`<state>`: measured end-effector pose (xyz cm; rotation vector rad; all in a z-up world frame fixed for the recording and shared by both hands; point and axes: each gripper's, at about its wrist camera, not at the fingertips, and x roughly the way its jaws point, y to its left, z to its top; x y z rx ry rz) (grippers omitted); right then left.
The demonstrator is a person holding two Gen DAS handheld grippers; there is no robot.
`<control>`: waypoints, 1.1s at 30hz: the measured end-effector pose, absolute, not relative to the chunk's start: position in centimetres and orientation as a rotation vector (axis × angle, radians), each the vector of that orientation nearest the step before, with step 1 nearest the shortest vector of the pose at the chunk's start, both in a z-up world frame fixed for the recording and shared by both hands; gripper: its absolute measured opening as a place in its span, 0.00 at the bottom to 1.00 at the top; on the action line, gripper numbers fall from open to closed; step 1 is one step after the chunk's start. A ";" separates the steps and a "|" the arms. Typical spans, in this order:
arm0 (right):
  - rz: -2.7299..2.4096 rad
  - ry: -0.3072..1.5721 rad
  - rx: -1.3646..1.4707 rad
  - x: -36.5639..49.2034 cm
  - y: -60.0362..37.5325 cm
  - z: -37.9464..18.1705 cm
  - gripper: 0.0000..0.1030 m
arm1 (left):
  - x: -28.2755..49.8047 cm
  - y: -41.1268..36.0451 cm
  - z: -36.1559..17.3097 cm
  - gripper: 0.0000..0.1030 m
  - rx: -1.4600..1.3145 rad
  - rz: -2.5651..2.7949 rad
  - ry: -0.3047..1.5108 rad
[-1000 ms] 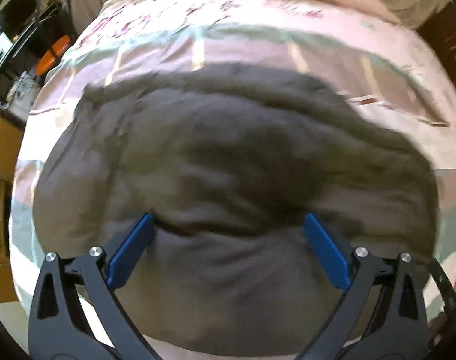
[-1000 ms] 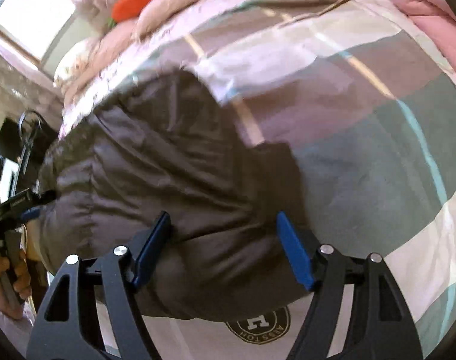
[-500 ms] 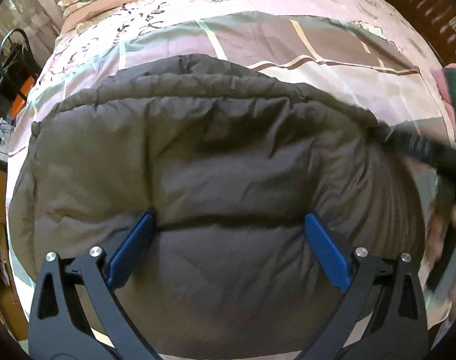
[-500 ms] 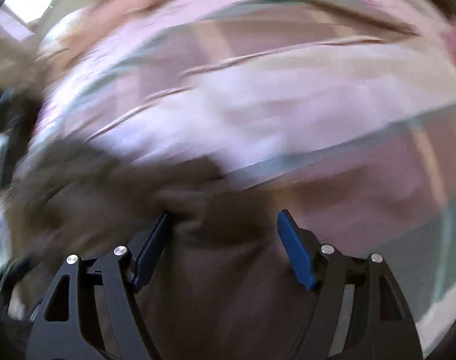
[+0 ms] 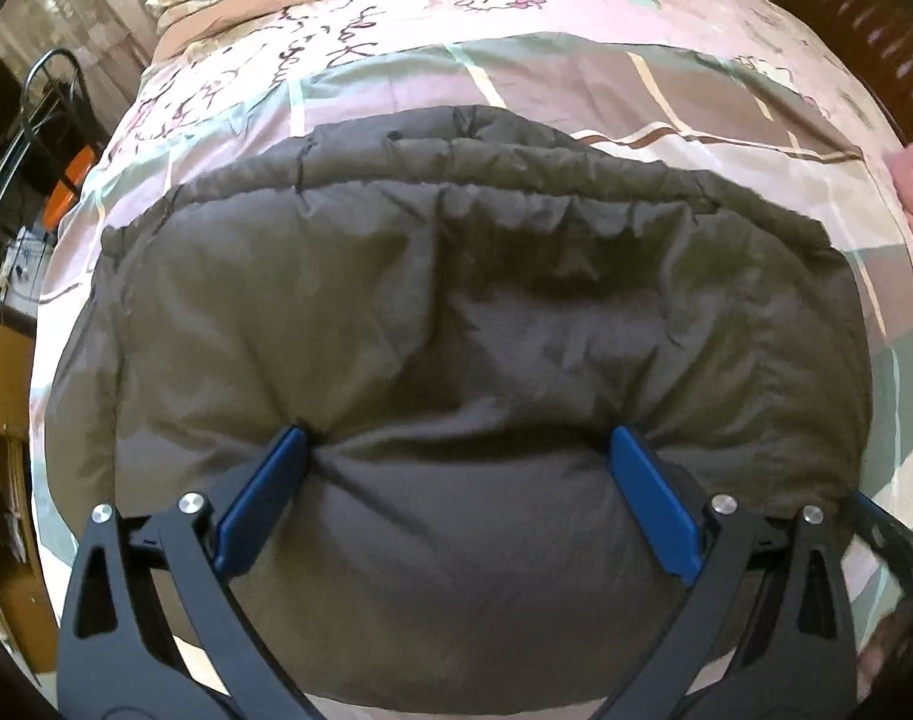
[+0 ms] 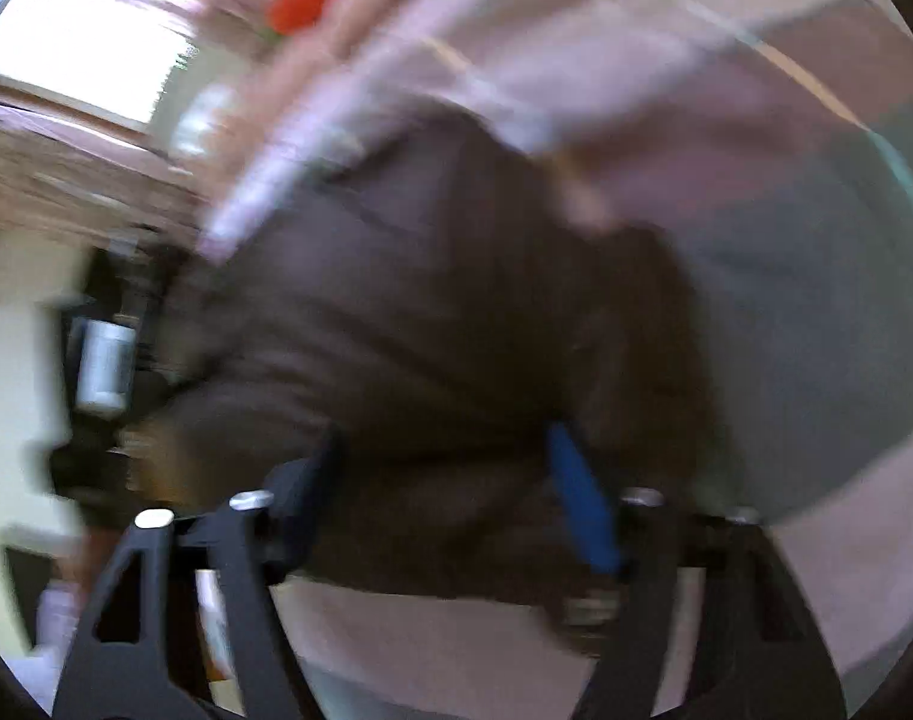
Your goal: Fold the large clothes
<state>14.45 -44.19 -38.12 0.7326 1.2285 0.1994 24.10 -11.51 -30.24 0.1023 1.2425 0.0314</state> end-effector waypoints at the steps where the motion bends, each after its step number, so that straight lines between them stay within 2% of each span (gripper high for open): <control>1: 0.140 1.235 0.813 14.1 -46.0 -38.7 0.27 | 23.8 -11.1 -29.7 0.98 0.106 0.030 1.226; 2: 0.065 1.239 0.813 14.0 -47.2 -38.3 0.37 | 23.5 -10.7 -29.2 0.98 0.113 0.034 1.210; 3: -0.021 1.258 0.743 14.2 -47.5 -37.5 0.52 | 23.2 -10.0 -28.6 0.98 0.121 0.046 1.192; 4: -0.075 1.247 0.677 14.5 -47.4 -36.2 0.74 | 22.9 -9.4 -28.2 0.98 0.125 0.058 1.181; 7: 0.064 1.107 0.643 15.2 -43.9 -31.1 0.74 | 22.2 -5.8 -26.8 0.98 0.096 0.097 1.157; 11: 0.215 1.086 0.420 18.1 -33.0 -26.9 0.74 | 21.9 -1.6 -26.8 0.98 0.056 0.157 1.181; 15: 0.286 1.139 0.303 21.3 -24.3 -27.9 0.74 | 22.4 1.3 -29.1 0.98 0.069 0.202 1.238; 17: 0.262 1.200 0.221 23.0 -20.6 -30.2 0.74 | 22.9 2.5 -31.3 0.98 0.039 0.168 1.283; 20: 0.187 1.277 0.120 23.4 -18.5 -33.9 0.78 | 23.2 3.3 -33.9 0.98 0.030 0.146 1.324; 24: 0.147 1.317 0.037 24.0 -16.8 -35.9 0.80 | 23.4 3.1 -35.6 0.98 0.074 0.132 1.354; 26: 0.129 1.351 0.069 24.4 -17.2 -34.9 0.80 | 23.5 3.6 -34.9 0.98 0.040 0.119 1.372; 30: 0.175 1.181 0.136 24.7 -16.9 -30.3 0.80 | 22.8 5.5 -29.9 0.98 0.005 0.130 1.217; 33: 0.179 1.191 0.130 27.2 -15.9 -30.2 0.80 | 24.4 6.8 -29.7 0.98 0.000 0.171 1.215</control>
